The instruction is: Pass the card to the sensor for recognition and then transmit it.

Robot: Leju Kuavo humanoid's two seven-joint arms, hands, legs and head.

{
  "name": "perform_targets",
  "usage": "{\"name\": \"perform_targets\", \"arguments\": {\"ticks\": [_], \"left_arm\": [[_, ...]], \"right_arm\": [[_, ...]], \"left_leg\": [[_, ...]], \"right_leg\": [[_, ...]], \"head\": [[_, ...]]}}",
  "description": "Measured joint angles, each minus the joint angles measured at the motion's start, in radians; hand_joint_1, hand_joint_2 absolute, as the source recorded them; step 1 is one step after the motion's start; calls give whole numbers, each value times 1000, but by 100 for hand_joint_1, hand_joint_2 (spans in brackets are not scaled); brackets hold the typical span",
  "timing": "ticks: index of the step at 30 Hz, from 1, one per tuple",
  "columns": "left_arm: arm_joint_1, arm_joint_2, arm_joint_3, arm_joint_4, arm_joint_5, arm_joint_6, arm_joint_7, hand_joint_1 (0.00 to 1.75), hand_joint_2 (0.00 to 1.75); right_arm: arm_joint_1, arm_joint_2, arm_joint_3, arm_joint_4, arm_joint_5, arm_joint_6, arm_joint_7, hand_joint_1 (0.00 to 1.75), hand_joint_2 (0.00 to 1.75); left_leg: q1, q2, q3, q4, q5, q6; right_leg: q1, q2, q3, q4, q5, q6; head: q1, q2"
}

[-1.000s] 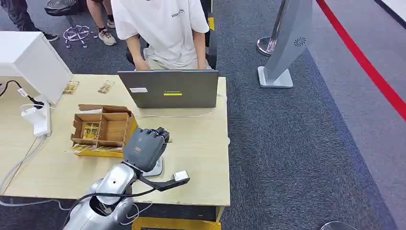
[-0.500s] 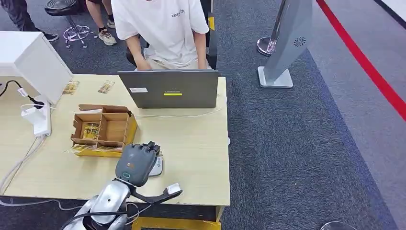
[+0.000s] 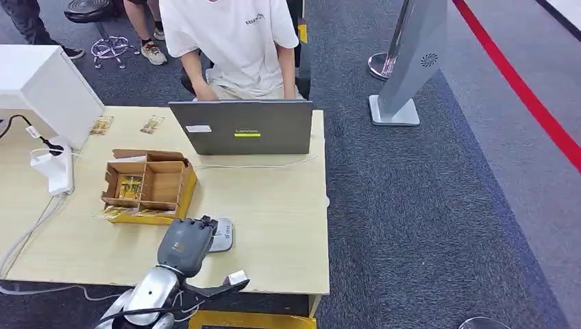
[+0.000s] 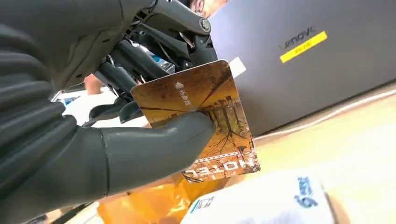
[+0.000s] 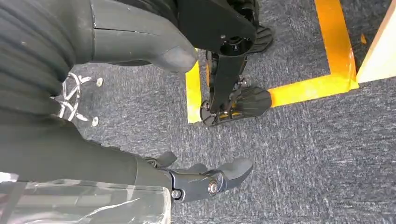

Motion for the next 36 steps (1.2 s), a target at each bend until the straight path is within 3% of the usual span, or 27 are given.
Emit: {"name": "perform_targets", "arguments": {"ticks": [15,23,26,30,33,36], "left_arm": [[16,-12,83,54,0,-40,31,175,175],[33,-10,124,96,80,-61,-76,175,175],[31,-3,130,100,95,-28,-96,175,175],[-23,-16,130,54,88,114,-112,175,175],[-116,-53,130,-42,82,72,-94,175,175],[-244,-72,138,-77,54,19,-50,175,175]], "right_arm": [[0,0,0,0,30,11,14,0,175],[0,-2,0,0,46,13,14,0,175],[0,-3,0,0,47,12,14,0,175],[-1,-4,0,0,57,8,14,0,175],[-10,-4,0,0,71,6,17,0,175],[-26,-4,10,0,96,14,32,0,175]], "left_leg": [[0,0,0,0,0,0],[0,0,1,0,0,0],[0,0,2,0,0,0],[0,-1,1,0,1,1],[0,-3,-1,0,3,3],[0,-2,-2,0,5,3]], "right_leg": [[0,0,0,0,0,0],[0,-1,1,0,0,0],[0,-1,0,0,0,0],[0,-2,-1,0,0,0],[0,-5,1,0,1,1],[0,-3,-1,0,3,1]], "head": [[0,0],[0,0],[0,0],[0,0],[2,0],[2,0]]}}
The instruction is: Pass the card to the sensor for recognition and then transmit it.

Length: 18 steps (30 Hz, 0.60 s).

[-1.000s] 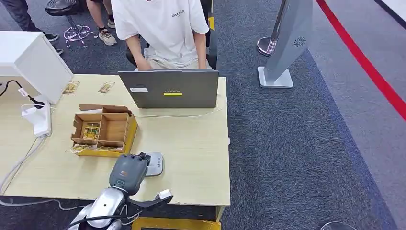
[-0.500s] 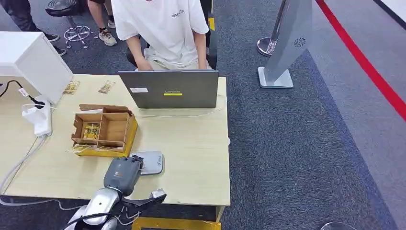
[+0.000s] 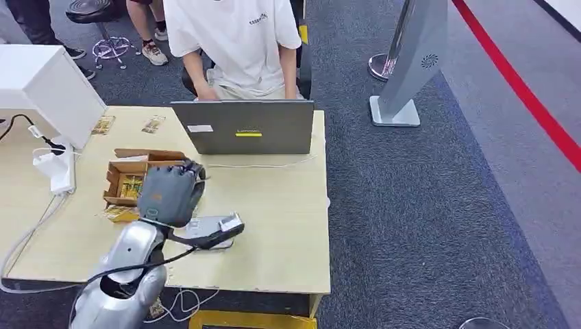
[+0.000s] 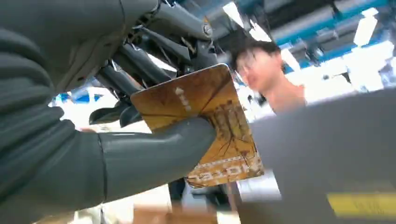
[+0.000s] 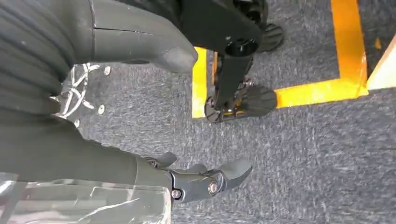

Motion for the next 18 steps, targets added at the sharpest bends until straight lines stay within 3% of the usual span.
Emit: {"name": "perform_targets", "arguments": {"ticks": [5,12,18], "left_arm": [[-241,3,73,44,-52,-19,19,175,175],[-410,45,84,178,-54,-9,120,175,175],[-532,39,83,316,-55,-9,163,175,175]], "right_arm": [[-38,3,25,0,27,1,28,0,175],[-57,5,45,1,49,16,38,0,175],[-69,6,56,2,57,18,39,0,175]], "left_leg": [[0,0,0,0,2,-1],[0,0,-1,0,2,-1],[0,0,-1,0,2,-1]], "right_leg": [[0,0,-1,1,1,0],[0,0,-2,1,1,0],[-1,1,-2,1,1,0]], "head": [[-1,0],[-1,0],[-1,0]]}}
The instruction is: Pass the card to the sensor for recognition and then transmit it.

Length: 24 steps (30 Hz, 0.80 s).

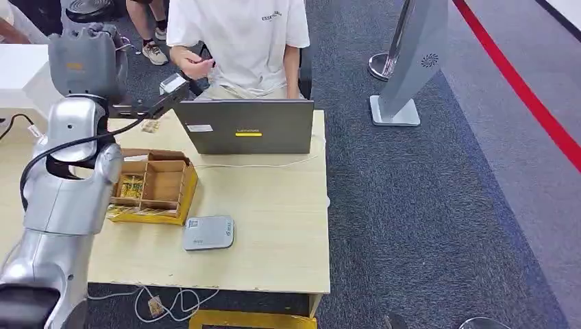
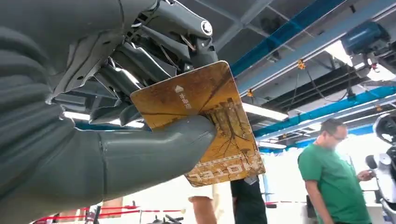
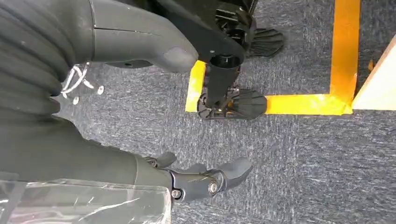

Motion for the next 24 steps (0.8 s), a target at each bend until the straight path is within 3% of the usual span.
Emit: {"name": "perform_targets", "arguments": {"ticks": [13,14,24], "left_arm": [[-64,-38,-7,80,0,-3,5,175,175],[-64,-39,-7,83,0,-3,5,0,175],[-63,-46,-7,103,0,0,-35,0,175]], "right_arm": [[0,6,3,3,0,0,9,0,175],[0,6,3,3,1,0,10,0,175],[1,7,3,5,5,-2,11,0,175]], "left_leg": [[-1,1,0,0,0,0],[-1,1,0,0,0,0],[-1,1,0,0,0,0]], "right_leg": [[-1,1,-1,0,0,0],[-1,1,-1,0,0,0],[-1,1,-1,0,0,0]], "head": [[0,0],[0,0],[0,0]]}}
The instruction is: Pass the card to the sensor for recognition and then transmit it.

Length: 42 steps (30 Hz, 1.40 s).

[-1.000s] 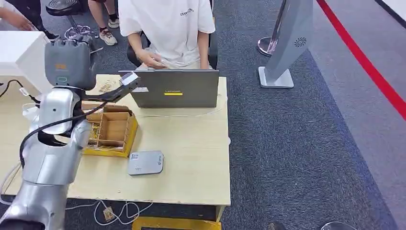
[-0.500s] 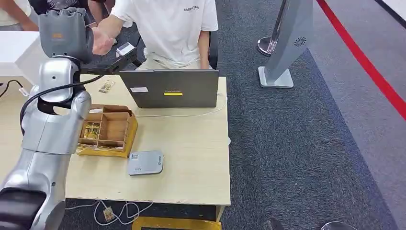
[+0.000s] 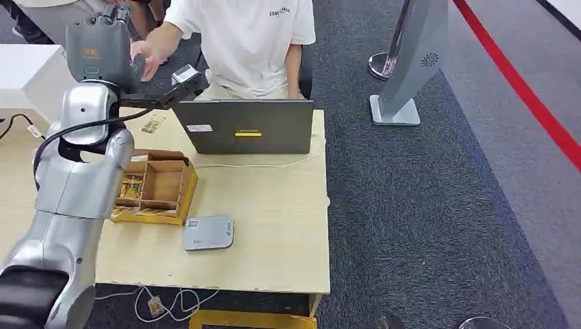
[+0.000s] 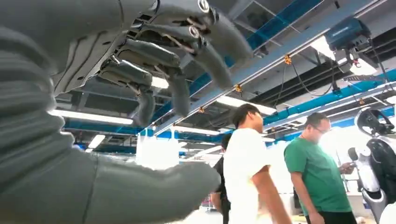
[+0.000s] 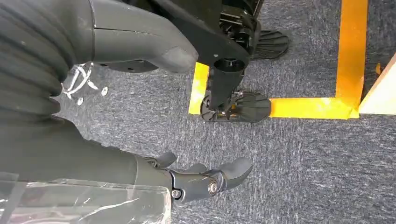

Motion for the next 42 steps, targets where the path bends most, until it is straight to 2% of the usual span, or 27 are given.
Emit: {"name": "perform_targets", "arguments": {"ticks": [6,9,16,17,19,22,26,27,31,34,37,42], "left_arm": [[5,-7,0,6,0,-1,-13,0,175],[25,-16,0,-5,0,-4,-61,0,175],[43,-19,0,-22,0,-8,-68,0,175],[152,-35,-1,-136,1,-10,-155,0,175],[254,-26,-15,-222,11,23,-194,0,175],[382,-11,-36,-316,19,58,-200,0,175],[439,10,-39,-377,27,63,-205,0,175],[456,22,-43,-394,35,81,-223,0,175],[603,107,-55,-473,63,266,-283,0,175],[703,178,-55,-488,89,349,-312,0,175],[760,223,-54,-475,97,378,-319,0,175],[775,226,-12,-382,42,360,-267,0,175]], "right_arm": [[1,0,0,2,-3,0,0,0,175],[5,0,-2,2,-14,-3,-3,0,175],[7,0,-4,2,-16,-3,-3,0,175],[25,0,-16,2,-38,-7,-17,0,175],[39,0,-28,2,-50,-8,-31,0,175],[57,0,-39,2,-55,-10,-41,0,175],[63,0,-49,2,-56,-10,-45,0,175],[63,0,-50,2,-56,-10,-45,0,175],[72,1,-53,2,-51,-15,-51,0,175],[74,1,-53,2,-46,-8,-54,0,175],[73,0,-53,0,-43,-2,-54,0,175],[75,0,-53,0,-43,-5,-53,0,175]], "left_leg": [[0,0,0,0,0,0],[0,0,0,0,0,0],[0,0,0,0,0,0],[-1,1,0,0,-1,0],[-1,1,0,0,-2,0],[-1,1,0,0,-2,0],[-1,1,-1,-1,-2,0],[-1,1,0,-1,-2,0],[-1,6,2,-2,-4,0],[-1,6,2,-2,-4,-1],[-1,5,1,-2,-4,-1],[-1,4,2,-2,-4,-1]], "right_leg": [[0,0,0,0,0,0],[0,0,0,0,0,0],[0,0,0,0,0,0],[-1,1,0,0,-1,1],[-1,1,0,0,-2,0],[-1,1,-1,0,-2,0],[0,0,-1,0,-2,0],[0,1,0,0,-2,0],[-1,6,0,0,-2,-1],[0,5,-1,0,-4,-1],[0,3,-1,0,-4,-1],[-1,3,0,0,-4,-1]], "head": [[0,0],[0,0],[0,0],[0,0],[0,0],[0,0],[0,0],[0,0],[0,0],[0,0],[0,0],[0,0]]}}
